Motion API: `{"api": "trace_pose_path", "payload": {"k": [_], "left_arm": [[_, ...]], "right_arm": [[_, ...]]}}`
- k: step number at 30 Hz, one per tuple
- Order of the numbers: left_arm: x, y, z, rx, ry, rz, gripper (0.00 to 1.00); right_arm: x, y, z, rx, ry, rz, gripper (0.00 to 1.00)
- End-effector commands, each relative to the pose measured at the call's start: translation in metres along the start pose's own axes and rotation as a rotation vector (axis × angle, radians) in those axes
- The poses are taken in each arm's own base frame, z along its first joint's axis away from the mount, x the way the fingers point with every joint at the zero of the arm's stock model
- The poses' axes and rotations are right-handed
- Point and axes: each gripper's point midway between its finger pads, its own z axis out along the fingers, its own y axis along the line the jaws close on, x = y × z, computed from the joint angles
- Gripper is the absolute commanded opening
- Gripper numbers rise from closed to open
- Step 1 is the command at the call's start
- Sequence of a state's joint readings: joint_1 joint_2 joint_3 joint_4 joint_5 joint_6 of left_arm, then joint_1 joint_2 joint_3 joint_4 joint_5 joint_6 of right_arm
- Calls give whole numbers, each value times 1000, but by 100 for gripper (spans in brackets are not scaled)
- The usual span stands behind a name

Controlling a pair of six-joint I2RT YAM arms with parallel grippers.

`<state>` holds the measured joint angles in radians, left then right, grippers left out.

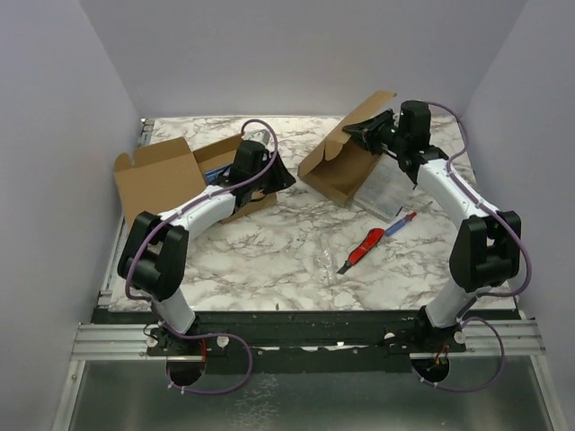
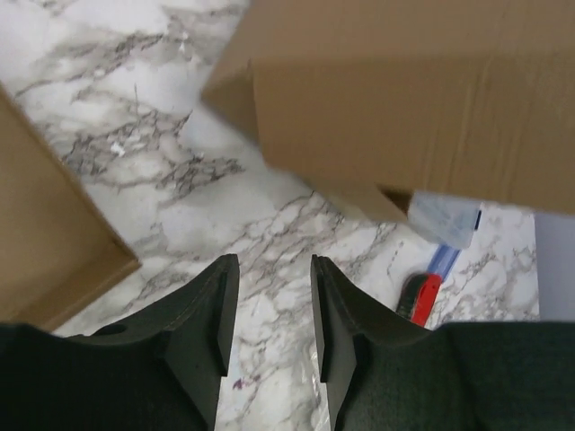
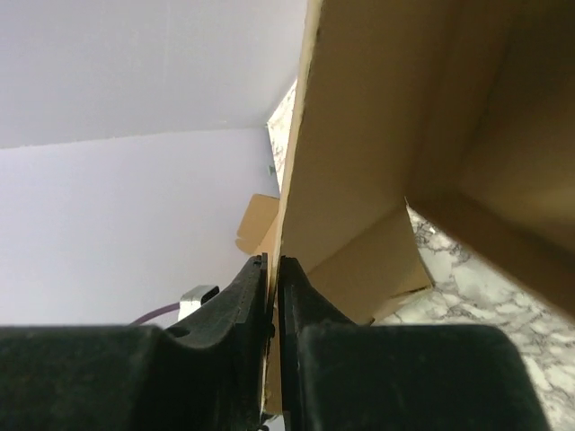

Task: Unpack the express box
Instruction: Adjust the express box at the center of the board.

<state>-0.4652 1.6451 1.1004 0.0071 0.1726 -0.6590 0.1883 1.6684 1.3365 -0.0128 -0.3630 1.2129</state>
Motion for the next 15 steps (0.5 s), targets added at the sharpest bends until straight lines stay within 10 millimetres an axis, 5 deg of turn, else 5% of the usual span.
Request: {"api": "trace_pose_path", "payload": {"k": [1, 7, 15], "left_arm": [[-45, -29, 21, 65, -103, -15, 41], [-52, -19, 53, 15, -79, -20, 35], [-31, -17, 58, 46, -12, -26, 29]], "right_arm": [[-7, -6, 25, 40, 6, -54, 16], [-11, -7, 55, 28, 55, -90, 24], [-6, 24, 56, -82, 80, -188, 45]]}}
